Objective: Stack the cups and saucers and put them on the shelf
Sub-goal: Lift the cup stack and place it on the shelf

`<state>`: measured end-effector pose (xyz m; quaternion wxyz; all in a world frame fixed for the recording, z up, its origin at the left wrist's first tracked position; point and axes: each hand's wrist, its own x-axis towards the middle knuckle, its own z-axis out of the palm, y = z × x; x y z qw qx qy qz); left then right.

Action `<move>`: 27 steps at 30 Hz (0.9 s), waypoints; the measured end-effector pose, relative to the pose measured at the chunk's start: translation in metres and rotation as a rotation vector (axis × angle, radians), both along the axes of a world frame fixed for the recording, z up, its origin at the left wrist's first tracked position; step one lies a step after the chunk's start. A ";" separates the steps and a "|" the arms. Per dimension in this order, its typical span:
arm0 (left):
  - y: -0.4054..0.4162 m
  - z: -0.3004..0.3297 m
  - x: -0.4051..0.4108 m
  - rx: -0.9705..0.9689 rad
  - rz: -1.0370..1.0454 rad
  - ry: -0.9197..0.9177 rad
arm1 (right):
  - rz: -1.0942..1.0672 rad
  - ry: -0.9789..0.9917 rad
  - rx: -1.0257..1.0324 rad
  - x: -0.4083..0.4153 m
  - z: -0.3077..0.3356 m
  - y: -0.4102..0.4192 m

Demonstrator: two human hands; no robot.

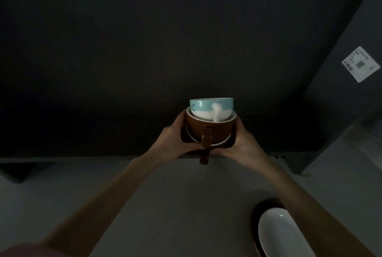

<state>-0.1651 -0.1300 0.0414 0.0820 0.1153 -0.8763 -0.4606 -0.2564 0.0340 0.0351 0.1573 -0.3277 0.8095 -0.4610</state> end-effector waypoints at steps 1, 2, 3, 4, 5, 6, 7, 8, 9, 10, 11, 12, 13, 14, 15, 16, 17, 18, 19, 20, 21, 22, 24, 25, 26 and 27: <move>0.000 -0.001 -0.002 0.003 -0.003 0.004 | -0.001 0.008 0.001 -0.002 -0.001 -0.001; -0.001 -0.001 -0.003 0.003 -0.004 0.011 | -0.002 0.017 0.003 -0.004 -0.001 -0.001; -0.001 -0.002 -0.004 0.003 -0.004 0.018 | -0.004 0.019 0.004 -0.005 -0.001 -0.002; 0.000 -0.003 -0.005 0.003 -0.003 0.028 | -0.003 0.019 0.001 -0.006 -0.002 -0.002; 0.000 -0.005 -0.006 0.004 -0.002 0.038 | 0.000 0.025 -0.009 -0.006 -0.003 -0.003; 0.001 -0.006 -0.006 0.000 0.000 0.047 | 0.002 0.039 -0.027 -0.005 -0.004 -0.003; 0.002 -0.007 -0.007 -0.009 0.004 0.052 | 0.001 0.060 -0.048 -0.003 -0.005 -0.003; 0.002 -0.008 -0.007 -0.022 0.007 0.057 | -0.004 0.090 -0.060 -0.001 -0.006 -0.002; 0.002 -0.009 -0.007 -0.038 0.007 0.062 | -0.021 0.135 -0.059 0.003 -0.007 -0.001; 0.001 -0.009 -0.006 -0.062 0.001 0.067 | -0.053 0.188 -0.043 0.008 -0.008 0.001; 0.000 -0.009 -0.005 -0.097 -0.004 0.067 | -0.098 0.243 -0.024 0.013 -0.009 0.004; 0.000 -0.008 -0.003 -0.141 -0.007 0.064 | -0.147 0.298 -0.020 0.020 -0.010 0.006; -0.001 -0.007 0.000 -0.191 -0.008 0.061 | -0.190 0.350 -0.027 0.026 -0.012 0.008; -0.001 -0.006 0.003 -0.241 -0.008 0.060 | -0.224 0.397 -0.040 0.033 -0.014 0.009; -0.001 -0.004 0.006 -0.285 -0.009 0.056 | -0.254 0.424 -0.051 0.039 -0.017 0.010; 0.000 -0.002 0.009 -0.316 -0.013 0.053 | -0.272 0.415 -0.059 0.046 -0.020 0.009; 0.001 0.000 0.011 -0.336 -0.016 0.052 | -0.279 0.371 -0.069 0.052 -0.024 0.008; 0.001 0.003 0.012 -0.353 -0.019 0.056 | -0.275 0.307 -0.075 0.058 -0.027 0.005; 0.002 0.005 0.013 -0.370 -0.022 0.056 | -0.263 0.241 -0.066 0.063 -0.030 0.002; 0.003 0.007 0.014 -0.383 -0.028 0.055 | -0.246 0.177 -0.042 0.068 -0.032 -0.002; 0.003 0.008 0.013 -0.384 -0.039 0.057 | -0.231 0.125 -0.026 0.070 -0.033 -0.007; 0.004 0.008 0.012 -0.376 -0.054 0.060 | -0.228 0.084 -0.024 0.071 -0.033 -0.011; 0.006 0.008 0.009 -0.366 -0.075 0.055 | -0.260 0.043 -0.050 0.070 -0.031 -0.016; 0.007 0.006 0.008 -0.372 -0.074 0.050 | -0.277 0.041 -0.069 0.070 -0.031 -0.018; 0.007 0.005 0.006 -0.384 -0.068 0.048 | -0.283 0.041 -0.086 0.069 -0.031 -0.018; 0.008 0.005 0.005 -0.393 -0.059 0.050 | -0.279 0.041 -0.095 0.069 -0.031 -0.019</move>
